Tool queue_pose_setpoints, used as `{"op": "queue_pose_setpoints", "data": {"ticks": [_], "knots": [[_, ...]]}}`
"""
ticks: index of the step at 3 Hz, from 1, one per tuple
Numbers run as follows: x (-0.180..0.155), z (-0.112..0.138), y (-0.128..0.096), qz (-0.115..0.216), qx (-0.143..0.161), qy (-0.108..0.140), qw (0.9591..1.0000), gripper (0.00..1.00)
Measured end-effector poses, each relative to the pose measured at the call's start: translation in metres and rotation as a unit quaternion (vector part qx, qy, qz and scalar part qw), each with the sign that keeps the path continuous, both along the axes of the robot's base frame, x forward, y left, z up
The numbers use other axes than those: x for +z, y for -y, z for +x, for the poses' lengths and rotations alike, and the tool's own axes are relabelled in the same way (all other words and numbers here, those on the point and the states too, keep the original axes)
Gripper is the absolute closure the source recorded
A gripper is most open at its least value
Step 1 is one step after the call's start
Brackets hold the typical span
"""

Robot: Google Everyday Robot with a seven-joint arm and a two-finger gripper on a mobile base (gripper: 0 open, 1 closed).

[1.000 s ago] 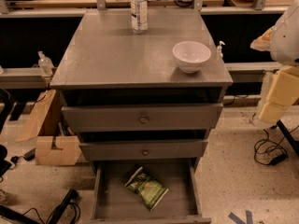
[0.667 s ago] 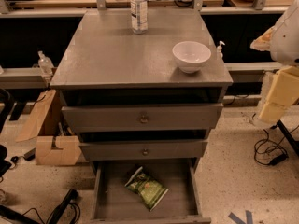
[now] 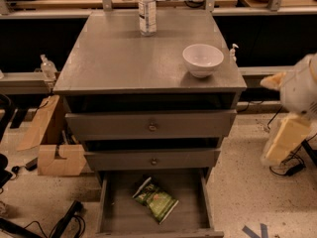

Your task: Pick green jalapeno chip bag from bottom drawer and place on counter

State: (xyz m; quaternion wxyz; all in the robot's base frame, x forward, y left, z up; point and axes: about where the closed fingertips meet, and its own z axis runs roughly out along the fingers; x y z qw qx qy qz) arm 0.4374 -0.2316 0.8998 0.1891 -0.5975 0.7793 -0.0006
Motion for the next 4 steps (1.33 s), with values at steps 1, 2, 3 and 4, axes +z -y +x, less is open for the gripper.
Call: {"op": "queue_pose_setpoints", "data": {"ticks": [1, 2, 3, 4], "knots": [[-0.053, 0.001, 0.009, 0.03, 0.019, 0.019, 0.9992, 0.0], [-0.12, 0.014, 0.011, 0.044, 0.034, 0.045, 0.9974, 0.0], [-0.163, 0.023, 0.003, 0.045, 0.036, 0.044, 0.9973, 0.0], [-0.163, 0.025, 0.003, 0.045, 0.035, 0.048, 0.9972, 0.0]]}}
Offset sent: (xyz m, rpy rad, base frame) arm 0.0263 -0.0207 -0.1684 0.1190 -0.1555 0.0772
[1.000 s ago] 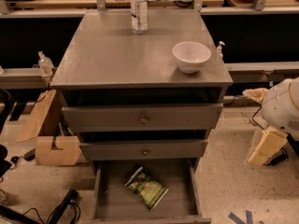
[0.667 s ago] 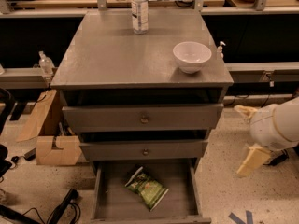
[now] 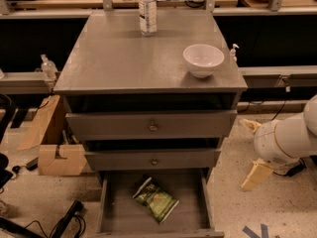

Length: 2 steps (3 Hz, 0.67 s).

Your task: Pick green jalapeno chip bag from bottom drawer and place on counter

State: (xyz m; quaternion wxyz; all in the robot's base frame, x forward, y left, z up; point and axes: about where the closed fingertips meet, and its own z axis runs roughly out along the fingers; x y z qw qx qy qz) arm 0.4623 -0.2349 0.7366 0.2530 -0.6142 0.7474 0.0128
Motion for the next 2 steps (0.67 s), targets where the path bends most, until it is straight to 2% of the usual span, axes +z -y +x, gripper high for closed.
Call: {"op": "queue_pose_setpoints", "data": {"ticks": [1, 2], "knots": [[-0.013, 0.005, -0.008, 0.006, -0.007, -0.002, 1.0, 0.0], [-0.061, 0.025, -0.022, 0.043, -0.03, 0.0, 0.9987, 0.0]]}}
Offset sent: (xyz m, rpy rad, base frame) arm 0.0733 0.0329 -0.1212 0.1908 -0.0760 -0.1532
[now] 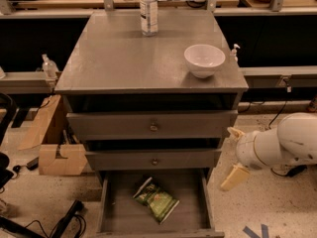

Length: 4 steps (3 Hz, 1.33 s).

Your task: Pick green jalapeno chip bag from bottom drawer and place on counter

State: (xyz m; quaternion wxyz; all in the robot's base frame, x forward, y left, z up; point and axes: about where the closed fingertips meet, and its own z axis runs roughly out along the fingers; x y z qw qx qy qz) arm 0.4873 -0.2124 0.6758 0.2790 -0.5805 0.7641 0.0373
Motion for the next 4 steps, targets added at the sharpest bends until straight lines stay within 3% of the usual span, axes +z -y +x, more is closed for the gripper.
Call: {"op": "queue_pose_setpoints", "data": {"ticks": [1, 2, 3, 4], "knots": [[-0.053, 0.024, -0.015, 0.065, -0.022, 0.032, 0.9971, 0.0], [-0.087, 0.059, -0.026, 0.117, -0.03, 0.1, 0.9876, 0.0], [-0.131, 0.075, -0.036, 0.161, -0.035, 0.129, 0.9778, 0.0], [-0.181, 0.063, -0.036, 0.195, -0.052, 0.109, 0.9734, 0.0]]}}
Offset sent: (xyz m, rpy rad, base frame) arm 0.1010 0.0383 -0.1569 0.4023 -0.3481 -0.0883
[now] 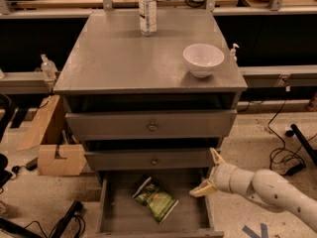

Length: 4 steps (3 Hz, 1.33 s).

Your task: Pick green jalapeno chip bag from bottom drawer and place on counter

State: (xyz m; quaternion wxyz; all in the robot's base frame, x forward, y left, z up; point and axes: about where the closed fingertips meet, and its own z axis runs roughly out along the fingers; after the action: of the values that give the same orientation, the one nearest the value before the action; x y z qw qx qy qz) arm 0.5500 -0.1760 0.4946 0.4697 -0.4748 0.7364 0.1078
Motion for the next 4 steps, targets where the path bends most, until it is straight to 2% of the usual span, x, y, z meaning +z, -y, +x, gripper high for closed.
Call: {"op": "queue_pose_setpoints", "data": {"ticks": [1, 2, 3, 4], "knots": [[-0.001, 0.0, -0.001, 0.001, 0.0, -0.001, 1.0, 0.0], [-0.032, 0.005, -0.018, -0.016, 0.006, -0.021, 0.9996, 0.0], [-0.096, 0.007, -0.046, -0.024, 0.021, -0.061, 0.9976, 0.0], [-0.159, 0.01, -0.067, -0.015, 0.035, -0.093, 0.9949, 0.0]]}}
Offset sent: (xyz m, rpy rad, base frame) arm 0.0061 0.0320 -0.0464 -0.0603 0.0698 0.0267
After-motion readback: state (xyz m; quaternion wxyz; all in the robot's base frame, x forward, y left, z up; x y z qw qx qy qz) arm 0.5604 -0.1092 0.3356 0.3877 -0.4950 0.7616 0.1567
